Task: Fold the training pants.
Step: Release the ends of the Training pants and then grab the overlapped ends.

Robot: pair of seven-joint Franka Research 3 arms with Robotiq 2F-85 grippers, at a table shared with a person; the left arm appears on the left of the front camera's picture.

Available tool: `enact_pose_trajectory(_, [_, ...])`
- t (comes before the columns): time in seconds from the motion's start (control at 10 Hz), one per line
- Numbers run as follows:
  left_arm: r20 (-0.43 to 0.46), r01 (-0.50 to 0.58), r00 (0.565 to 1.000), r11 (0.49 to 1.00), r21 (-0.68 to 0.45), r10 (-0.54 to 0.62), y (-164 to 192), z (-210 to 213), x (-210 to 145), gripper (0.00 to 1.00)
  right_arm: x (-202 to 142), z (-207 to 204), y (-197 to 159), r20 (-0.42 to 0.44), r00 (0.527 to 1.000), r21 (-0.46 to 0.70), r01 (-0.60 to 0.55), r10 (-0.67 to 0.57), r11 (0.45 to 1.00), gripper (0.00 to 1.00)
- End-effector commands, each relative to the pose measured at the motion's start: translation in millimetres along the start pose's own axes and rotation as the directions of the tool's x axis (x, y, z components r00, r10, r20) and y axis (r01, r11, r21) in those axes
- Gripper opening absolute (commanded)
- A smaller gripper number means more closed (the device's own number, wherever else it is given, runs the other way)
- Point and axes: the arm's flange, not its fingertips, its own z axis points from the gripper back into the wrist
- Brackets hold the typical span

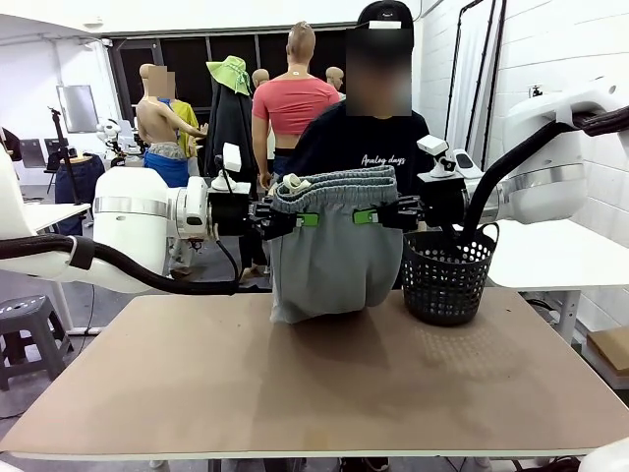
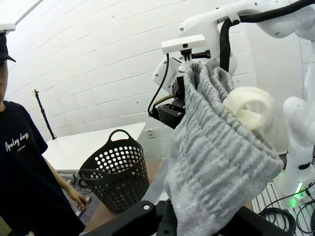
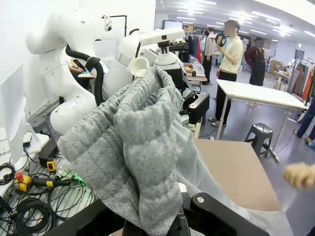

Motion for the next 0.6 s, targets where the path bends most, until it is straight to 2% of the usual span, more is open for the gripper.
enact_pose_trajectory(0.0, [0.035,0.016,0.999,1.0,0.01,-0.016,-3.5,0.5,0.4,0.0,2.1,-1.0,0.0,0.024,1.0,-0.003,0.002,-0.002,1.0,0.0])
enact_pose_trajectory(0.5, [0.035,0.016,0.999,1.0,0.01,-0.016,-3.5,0.5,0.4,0.0,2.1,-1.0,0.0,0.024,1.0,-0.003,0.002,-0.002,1.0,0.0])
